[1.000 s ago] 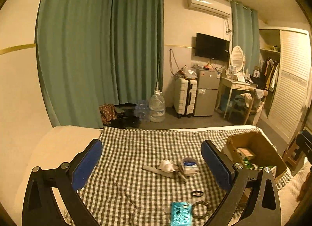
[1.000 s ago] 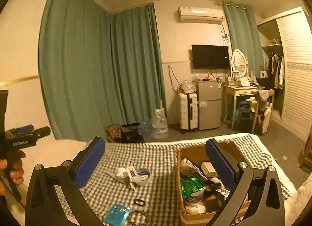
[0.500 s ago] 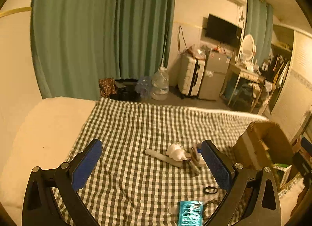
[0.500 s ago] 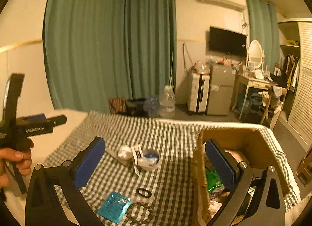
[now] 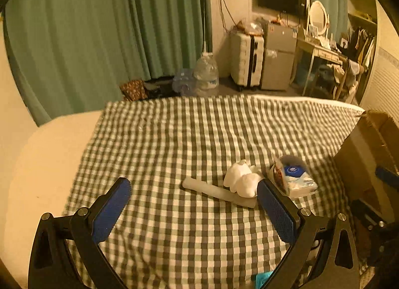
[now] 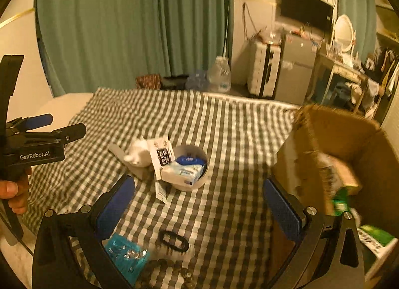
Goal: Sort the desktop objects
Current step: 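Move both open tools back over the remaining items on the bed, then grasp the white plush toy with left tool while right tool grasps blue-white tissue pack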
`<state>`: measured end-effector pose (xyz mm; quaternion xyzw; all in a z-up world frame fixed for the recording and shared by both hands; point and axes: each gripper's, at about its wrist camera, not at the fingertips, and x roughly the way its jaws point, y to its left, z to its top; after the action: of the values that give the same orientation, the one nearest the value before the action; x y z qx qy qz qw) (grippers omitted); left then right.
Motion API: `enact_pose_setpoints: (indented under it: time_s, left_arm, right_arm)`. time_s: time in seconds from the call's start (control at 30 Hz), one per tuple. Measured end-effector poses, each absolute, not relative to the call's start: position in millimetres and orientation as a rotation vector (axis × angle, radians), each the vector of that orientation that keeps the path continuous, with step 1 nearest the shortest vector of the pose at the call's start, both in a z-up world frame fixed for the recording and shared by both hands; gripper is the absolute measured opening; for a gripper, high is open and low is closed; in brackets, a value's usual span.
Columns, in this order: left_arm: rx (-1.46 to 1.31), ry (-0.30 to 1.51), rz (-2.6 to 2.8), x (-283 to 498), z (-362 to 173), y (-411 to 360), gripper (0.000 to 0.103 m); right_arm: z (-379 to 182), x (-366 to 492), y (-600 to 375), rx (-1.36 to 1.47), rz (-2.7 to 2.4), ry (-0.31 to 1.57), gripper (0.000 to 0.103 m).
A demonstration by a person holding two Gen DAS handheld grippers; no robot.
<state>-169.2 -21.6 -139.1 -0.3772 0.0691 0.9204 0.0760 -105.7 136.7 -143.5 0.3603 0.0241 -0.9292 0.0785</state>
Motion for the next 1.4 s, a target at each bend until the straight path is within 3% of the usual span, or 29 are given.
enact_pose_setpoints:
  time_s: [0.23,0.3,0.6,0.67,0.77,0.87,1.13,1.17,1.23,1.27,1.4]
  left_arm:
    - [-1.232,0.141,2.699,-200,-171,-12,0.103]
    - [-1.241,0.130,2.678,-206,-178,-6,0.103]
    - [-1.302,0.176,2.583,-224,-209,19,0.103]
    - [-1.345,0.138,2.548,-227,-212,20,0.103]
    - [-1.371,0.093,2.508,-228,-215,20,0.093]
    - [-1.362,0.103,2.478,-224,-214,24,0.082]
    - [-1.343,0.071,2.453,-211,-225,29,0.083]
    - [-1.343,0.077,2.442,-209,-227,28,0.079]
    - [-1.336,0.077,2.398,-207,-230,32,0.058]
    - [-1.327,0.075,2.375,-204,-230,34,0.042]
    - [-1.298,0.123,2.370,-197,-226,43,0.042]
  right_arm:
    - [-177,-140,128,1.160,-2.709,0.056,0.099]
    - [-183,-149,126,1.166,-2.698,0.041,0.095]
    - [-211,-175,105,1.188,-2.651,0.085,0.089]
    - [-215,-177,101,1.185,-2.643,0.103,0.081]
    - [-220,-180,95,1.202,-2.608,0.129,0.061]
    - [-220,-176,94,1.205,-2.609,0.131,0.060]
    - [-207,-166,101,1.179,-2.640,0.086,0.058]
    - [-204,-165,102,1.169,-2.646,0.075,0.058]
    - [-198,-161,102,1.147,-2.661,0.075,0.058]
    - [-195,-159,103,1.139,-2.669,0.078,0.058]
    - [-184,-154,109,1.109,-2.703,0.066,0.058]
